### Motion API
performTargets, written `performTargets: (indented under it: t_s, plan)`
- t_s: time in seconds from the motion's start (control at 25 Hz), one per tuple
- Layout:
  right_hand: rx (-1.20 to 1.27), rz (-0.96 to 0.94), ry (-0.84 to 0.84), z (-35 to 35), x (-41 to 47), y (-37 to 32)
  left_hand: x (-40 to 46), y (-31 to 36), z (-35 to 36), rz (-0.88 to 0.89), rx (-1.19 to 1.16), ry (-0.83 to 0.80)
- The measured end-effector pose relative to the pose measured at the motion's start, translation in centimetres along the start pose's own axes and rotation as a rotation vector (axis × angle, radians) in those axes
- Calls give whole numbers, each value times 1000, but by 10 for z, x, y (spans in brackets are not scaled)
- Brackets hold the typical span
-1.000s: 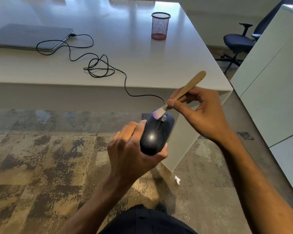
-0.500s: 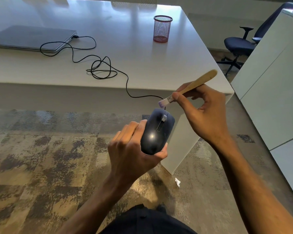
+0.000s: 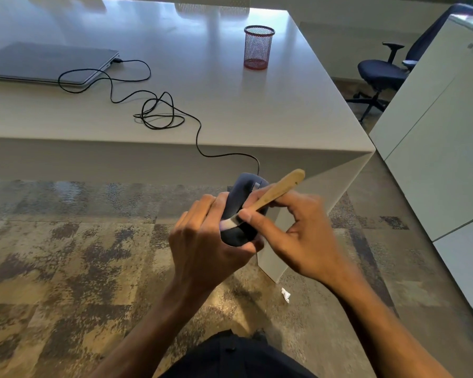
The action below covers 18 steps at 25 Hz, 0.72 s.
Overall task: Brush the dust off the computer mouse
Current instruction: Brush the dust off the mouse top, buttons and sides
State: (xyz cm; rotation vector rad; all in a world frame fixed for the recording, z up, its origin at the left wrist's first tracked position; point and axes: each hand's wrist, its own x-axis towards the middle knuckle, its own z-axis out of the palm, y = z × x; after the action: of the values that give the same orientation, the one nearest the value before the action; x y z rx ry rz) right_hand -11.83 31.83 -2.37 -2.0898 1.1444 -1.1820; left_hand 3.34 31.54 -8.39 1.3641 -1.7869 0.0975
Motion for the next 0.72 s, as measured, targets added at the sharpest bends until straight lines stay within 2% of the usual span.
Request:
performTargets:
  t_s: [0.2,0.4,0.72]
  plan:
    - [-145,-34,-85,-1,-11,5,2,1,0,-11,-47,-25]
    - [-111,-60,-96,-14,-18,12,2,-1,2,-24,-10,-57]
    - [-38,-14,120,-35,-17,18,-1,2,2,-54,-11,-60]
